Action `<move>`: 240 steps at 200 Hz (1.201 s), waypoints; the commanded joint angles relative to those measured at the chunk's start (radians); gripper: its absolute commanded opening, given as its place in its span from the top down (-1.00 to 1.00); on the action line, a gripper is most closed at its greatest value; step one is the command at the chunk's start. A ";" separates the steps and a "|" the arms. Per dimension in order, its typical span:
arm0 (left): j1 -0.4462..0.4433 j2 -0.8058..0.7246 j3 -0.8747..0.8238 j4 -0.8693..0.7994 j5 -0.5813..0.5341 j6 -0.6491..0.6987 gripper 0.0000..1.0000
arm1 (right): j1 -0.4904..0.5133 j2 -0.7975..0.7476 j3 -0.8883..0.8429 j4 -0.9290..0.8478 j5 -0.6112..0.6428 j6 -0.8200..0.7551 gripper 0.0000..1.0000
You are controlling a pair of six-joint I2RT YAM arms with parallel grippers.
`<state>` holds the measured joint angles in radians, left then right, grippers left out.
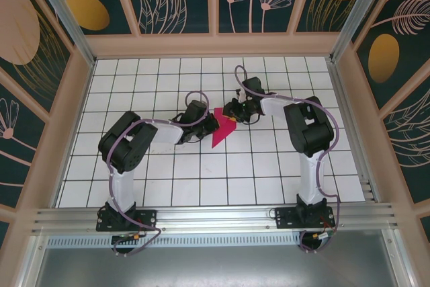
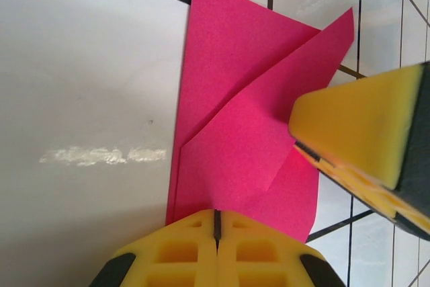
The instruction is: Fold a paper plane with a square sheet of paper (pick it up from the middle)
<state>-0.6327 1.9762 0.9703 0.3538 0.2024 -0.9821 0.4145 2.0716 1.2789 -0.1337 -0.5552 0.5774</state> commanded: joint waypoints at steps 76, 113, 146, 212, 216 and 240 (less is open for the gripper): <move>0.043 -0.144 -0.066 0.036 0.088 0.028 0.65 | 0.010 -0.013 -0.069 0.103 -0.099 -0.071 0.64; 0.091 -0.215 -0.141 0.049 0.088 0.017 0.27 | 0.005 -0.046 -0.115 0.216 -0.120 -0.050 0.95; 0.129 -0.295 -0.200 0.067 0.129 0.044 0.00 | -0.021 -0.119 -0.172 0.362 -0.192 -0.018 1.00; 0.136 -0.415 -0.353 0.391 0.249 0.027 -0.90 | -0.072 -0.216 -0.218 0.570 -0.442 0.147 1.00; 0.136 -0.419 -0.358 0.408 0.254 0.022 -0.94 | -0.071 -0.221 -0.220 0.578 -0.450 0.155 1.00; 0.135 -0.433 -0.388 0.514 0.293 -0.021 -0.97 | -0.074 -0.250 -0.214 0.627 -0.495 0.217 1.00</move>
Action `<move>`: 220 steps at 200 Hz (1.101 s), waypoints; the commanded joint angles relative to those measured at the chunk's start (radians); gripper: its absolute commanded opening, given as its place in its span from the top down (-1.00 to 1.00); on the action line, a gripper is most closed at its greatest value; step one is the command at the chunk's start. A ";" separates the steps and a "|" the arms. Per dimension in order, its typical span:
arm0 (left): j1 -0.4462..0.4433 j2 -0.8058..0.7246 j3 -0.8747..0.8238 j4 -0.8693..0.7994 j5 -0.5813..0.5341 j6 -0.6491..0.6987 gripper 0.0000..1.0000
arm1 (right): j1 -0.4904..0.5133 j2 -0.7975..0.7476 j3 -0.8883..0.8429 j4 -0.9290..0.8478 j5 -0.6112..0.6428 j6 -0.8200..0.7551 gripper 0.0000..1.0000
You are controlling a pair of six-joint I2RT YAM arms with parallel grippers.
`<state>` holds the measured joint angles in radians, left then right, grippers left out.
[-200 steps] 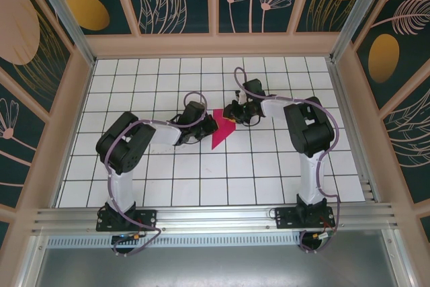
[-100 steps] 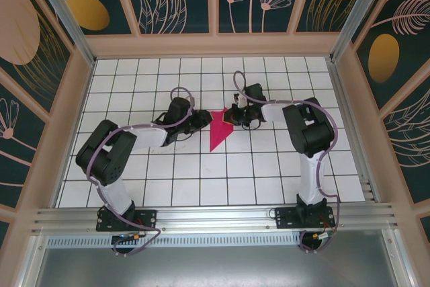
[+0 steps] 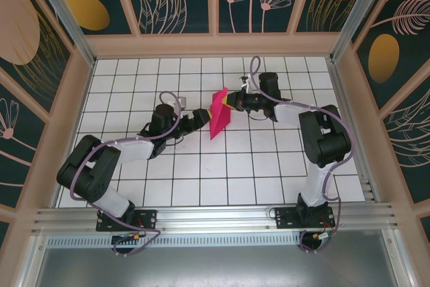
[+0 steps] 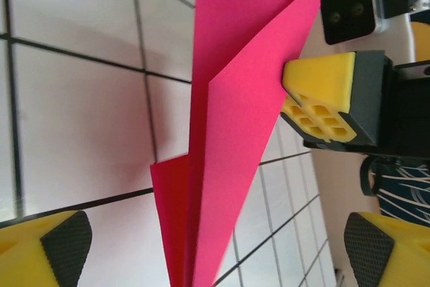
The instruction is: Fold a paper plane with a square sheet of paper (pick it up from the middle)
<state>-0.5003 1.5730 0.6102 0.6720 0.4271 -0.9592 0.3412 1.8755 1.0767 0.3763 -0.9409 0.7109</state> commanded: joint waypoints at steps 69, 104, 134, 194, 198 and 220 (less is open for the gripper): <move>0.003 0.021 -0.039 0.421 0.169 -0.196 -0.97 | 0.000 -0.082 0.005 0.275 -0.176 0.260 1.00; 0.003 0.018 -0.022 0.278 0.095 -0.167 -0.97 | 0.000 -0.084 0.005 0.302 -0.174 0.287 1.00; 0.003 -0.035 -0.014 0.117 -0.019 -0.093 -0.97 | 0.000 -0.084 0.008 0.291 -0.166 0.279 1.00; 0.002 0.062 -0.029 0.453 0.172 -0.240 -0.82 | 0.008 -0.057 0.020 0.311 -0.174 0.306 1.00; 0.002 0.070 -0.029 0.476 0.179 -0.251 -0.78 | 0.009 -0.056 0.020 0.311 -0.174 0.307 1.00; 0.003 0.083 -0.028 0.549 0.185 -0.277 -0.55 | 0.013 -0.054 0.020 0.311 -0.177 0.313 1.00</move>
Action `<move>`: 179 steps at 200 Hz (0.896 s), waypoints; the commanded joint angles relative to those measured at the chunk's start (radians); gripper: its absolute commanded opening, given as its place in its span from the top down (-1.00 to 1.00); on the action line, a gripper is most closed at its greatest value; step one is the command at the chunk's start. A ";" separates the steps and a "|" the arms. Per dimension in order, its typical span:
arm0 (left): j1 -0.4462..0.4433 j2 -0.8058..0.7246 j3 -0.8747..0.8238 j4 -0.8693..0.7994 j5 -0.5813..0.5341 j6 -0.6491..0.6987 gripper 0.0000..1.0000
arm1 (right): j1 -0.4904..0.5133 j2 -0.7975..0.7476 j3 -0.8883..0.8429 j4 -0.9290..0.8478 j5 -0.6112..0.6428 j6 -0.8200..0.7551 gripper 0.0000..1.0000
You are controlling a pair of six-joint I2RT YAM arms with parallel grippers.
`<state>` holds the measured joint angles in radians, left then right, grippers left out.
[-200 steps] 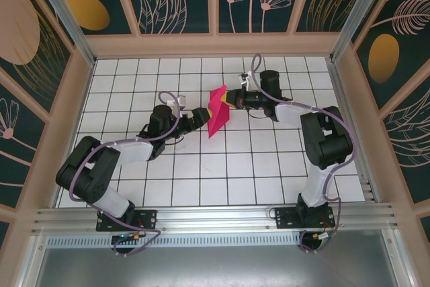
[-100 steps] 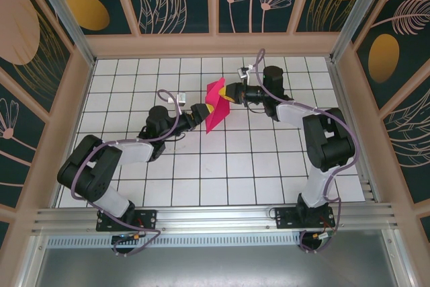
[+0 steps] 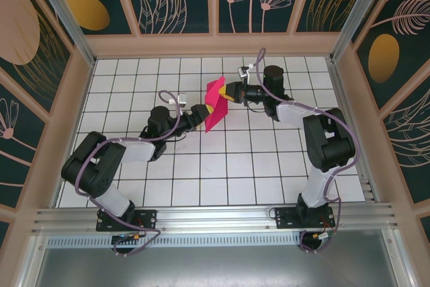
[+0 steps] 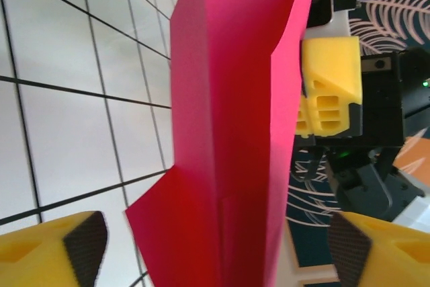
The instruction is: Fold a paper plane with a square sheet of paper (pick it up from the middle)
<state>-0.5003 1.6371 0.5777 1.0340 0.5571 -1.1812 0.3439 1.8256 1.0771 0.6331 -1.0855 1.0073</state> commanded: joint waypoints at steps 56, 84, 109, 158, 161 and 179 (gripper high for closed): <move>0.002 0.020 0.024 0.169 0.036 -0.050 0.16 | 0.012 -0.002 0.006 0.045 -0.033 0.012 1.00; 0.003 0.023 0.034 0.135 0.031 -0.035 0.40 | 0.012 -0.004 0.012 0.005 -0.027 -0.016 1.00; 0.003 0.015 0.047 0.076 0.022 -0.007 0.71 | 0.004 -0.013 0.027 -0.101 -0.008 -0.088 0.89; 0.002 -0.065 0.140 -0.405 -0.124 0.246 0.81 | -0.039 -0.107 0.045 -0.498 0.242 -0.369 -0.08; 0.002 -0.071 0.153 -0.464 -0.146 0.273 0.81 | -0.040 -0.115 0.042 -0.516 0.264 -0.382 -0.12; -0.004 -0.104 0.241 -0.770 -0.315 0.404 0.82 | -0.049 -0.162 0.026 -0.596 0.396 -0.449 -0.28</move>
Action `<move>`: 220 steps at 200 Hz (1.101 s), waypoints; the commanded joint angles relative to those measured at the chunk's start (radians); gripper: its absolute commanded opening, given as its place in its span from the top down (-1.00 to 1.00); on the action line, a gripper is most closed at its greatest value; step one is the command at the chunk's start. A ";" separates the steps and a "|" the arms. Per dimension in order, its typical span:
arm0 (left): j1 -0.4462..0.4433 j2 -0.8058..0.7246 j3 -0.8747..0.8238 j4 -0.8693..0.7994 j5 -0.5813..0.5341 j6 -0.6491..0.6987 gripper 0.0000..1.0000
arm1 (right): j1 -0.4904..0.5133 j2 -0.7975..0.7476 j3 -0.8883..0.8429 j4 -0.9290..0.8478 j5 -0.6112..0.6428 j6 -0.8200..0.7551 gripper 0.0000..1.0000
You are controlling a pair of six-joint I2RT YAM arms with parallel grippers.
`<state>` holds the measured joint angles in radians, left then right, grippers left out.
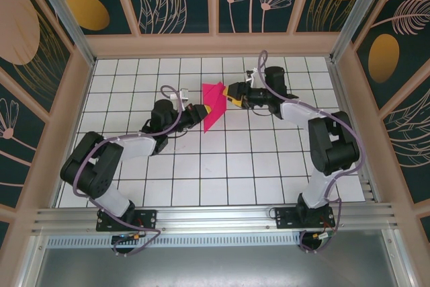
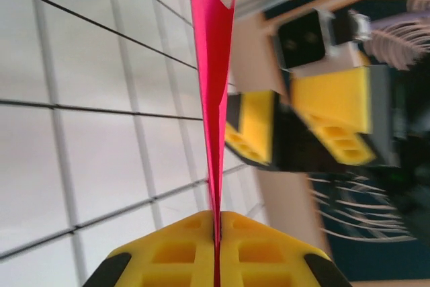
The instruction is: Fold a paper plane with a square sheet of paper (pick it up from the middle)
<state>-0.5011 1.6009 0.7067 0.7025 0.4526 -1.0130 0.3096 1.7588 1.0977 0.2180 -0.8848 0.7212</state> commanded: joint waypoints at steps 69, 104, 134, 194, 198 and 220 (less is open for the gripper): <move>-0.188 0.065 0.534 -1.252 -0.985 0.356 0.81 | -0.028 -0.238 -0.132 -0.223 0.587 -0.238 -0.38; -0.247 0.264 0.708 -1.477 -1.140 0.278 0.85 | -0.047 -0.237 -0.142 -0.240 0.625 -0.225 -0.37; -0.269 0.373 0.772 -1.506 -1.139 0.252 0.84 | -0.075 -0.238 -0.157 -0.230 0.628 -0.201 -0.37; -0.264 0.371 0.729 -1.238 -0.863 0.308 0.09 | -0.083 -0.209 -0.158 -0.228 0.627 -0.203 -0.30; -0.260 0.360 0.717 -1.217 -0.842 0.316 0.05 | -0.084 -0.207 -0.159 -0.225 0.623 -0.203 -0.29; -0.221 0.288 0.647 -1.119 -0.752 0.332 -0.18 | -0.074 -0.184 -0.152 -0.226 0.601 -0.203 -0.23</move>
<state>-0.7586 1.9919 1.4162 -0.5556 -0.4240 -0.7128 0.2314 1.5455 0.9478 -0.0082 -0.2775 0.5140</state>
